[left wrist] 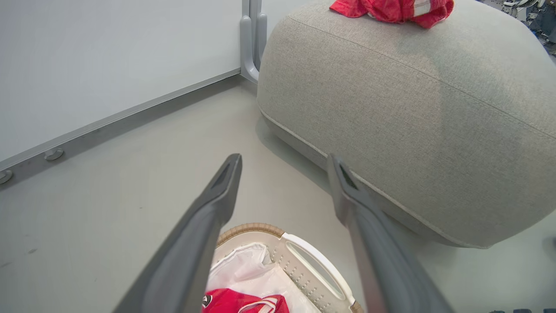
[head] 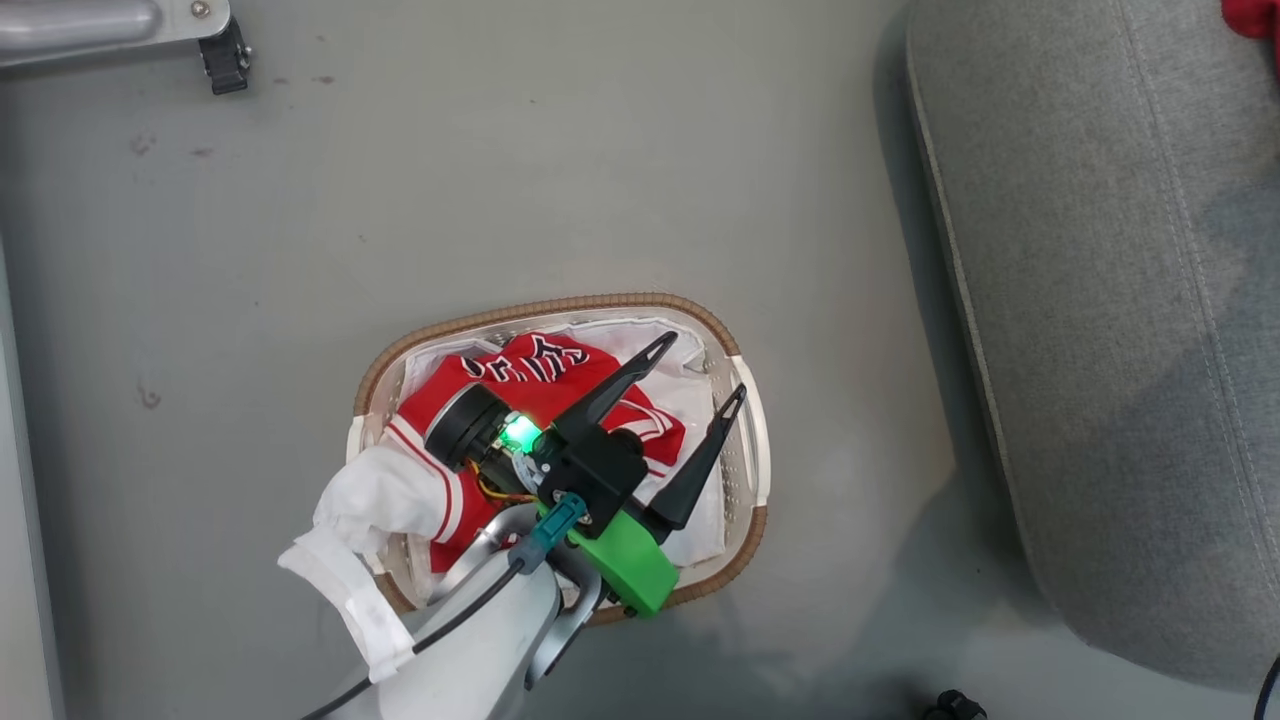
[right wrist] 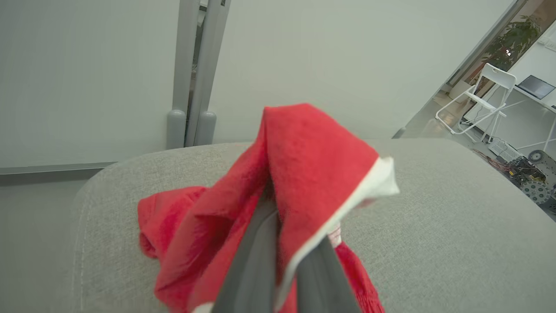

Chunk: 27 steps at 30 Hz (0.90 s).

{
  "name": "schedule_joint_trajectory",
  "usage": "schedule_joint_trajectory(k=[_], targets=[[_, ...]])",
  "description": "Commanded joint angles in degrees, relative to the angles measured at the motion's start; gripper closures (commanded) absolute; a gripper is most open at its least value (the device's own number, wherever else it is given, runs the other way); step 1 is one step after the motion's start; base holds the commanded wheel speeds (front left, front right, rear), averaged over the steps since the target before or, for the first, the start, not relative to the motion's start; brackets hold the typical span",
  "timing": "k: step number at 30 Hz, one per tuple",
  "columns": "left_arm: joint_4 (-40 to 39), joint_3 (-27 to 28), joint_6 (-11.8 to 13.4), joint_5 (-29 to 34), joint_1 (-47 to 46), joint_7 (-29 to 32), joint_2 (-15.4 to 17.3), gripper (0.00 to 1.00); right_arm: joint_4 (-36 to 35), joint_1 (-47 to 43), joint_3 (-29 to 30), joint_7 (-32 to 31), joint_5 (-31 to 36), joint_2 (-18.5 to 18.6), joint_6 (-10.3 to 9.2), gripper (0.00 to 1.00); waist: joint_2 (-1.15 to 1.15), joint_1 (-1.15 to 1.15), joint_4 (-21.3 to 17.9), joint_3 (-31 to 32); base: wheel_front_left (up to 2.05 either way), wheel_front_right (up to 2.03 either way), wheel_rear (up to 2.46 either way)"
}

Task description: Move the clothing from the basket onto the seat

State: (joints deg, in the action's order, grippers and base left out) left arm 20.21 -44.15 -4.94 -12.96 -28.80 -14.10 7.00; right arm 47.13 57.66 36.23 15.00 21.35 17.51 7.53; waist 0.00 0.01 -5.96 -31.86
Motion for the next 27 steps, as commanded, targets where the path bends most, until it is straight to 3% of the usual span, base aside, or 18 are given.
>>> schedule_joint_trajectory(k=[1, 3, 4, 5, 6, 7, 16, 27], targets=[[-0.39, 0.1, 0.37, 0.58, -1.07, 0.22, 0.46, 0.0, 0.57, -1.24, 0.39, 0.28, 1.1, -0.38, -0.08, 1.0, 0.0, -0.01, 0.38, -0.42, 0.0, 0.0, 0.0], [-0.43, 0.18, 0.54, 0.33, -1.19, 0.12, 0.53, 0.0, 0.93, -2.05, 1.08, 0.28, 1.64, -0.93, -0.08, 0.86, 0.0, -0.01, 0.17, -0.23, 0.0, 0.0, 0.0], [-0.4, 0.21, 0.57, 0.19, -1.17, 0.11, 0.58, 0.0, 1.21, -2.52, 1.38, 0.28, 1.94, -1.22, -0.08, 0.67, 0.0, -0.01, 0.05, -0.06, 0.0, 0.0, 0.0], [-0.37, 0.24, 0.62, 0.06, -1.15, 0.09, 0.65, 0.0, 1.53, -2.87, 1.58, 0.28, 2.15, -1.3, -0.08, 0.61, 0.0, -0.01, -0.05, 0.07, 0.0, 0.0, 0.0], [-0.31, 0.3, 0.68, -0.11, -1.14, 0.06, 0.77, 0.0, 1.81, -3.33, 1.55, 0.28, 2.46, -1.35, -0.08, 0.27, 0.0, -0.01, -0.18, 0.27, 0.0, 0.0, 0.0], [-0.3, 0.44, 0.76, -0.21, -1.15, 0.01, 0.9, 0.0, 1.99, -3.56, 1.58, 0.28, 2.54, -1.39, -0.08, 0.0, 0.0, -0.01, -0.33, 0.47, 0.0, 0.0, 0.0], [0.17, 2.0, 1.89, -2.06, 0.55, -0.67, 1.36, 0.0, 0.88, -10.07, -2.01, 0.28, 0.55, -2.76, -0.08, 0.0, 0.0, -0.01, -2.32, 4.55, 0.0, 0.0, 0.0], [1.07, 6.18, 3.45, -5.36, 4.91, -1.12, 1.86, 0.0, -5.24, -20.11, -9.42, 0.28, -5.05, -3.88, -0.08, 0.0, 0.0, -0.01, -3.47, 13.05, 0.0, 0.0, 0.0]])
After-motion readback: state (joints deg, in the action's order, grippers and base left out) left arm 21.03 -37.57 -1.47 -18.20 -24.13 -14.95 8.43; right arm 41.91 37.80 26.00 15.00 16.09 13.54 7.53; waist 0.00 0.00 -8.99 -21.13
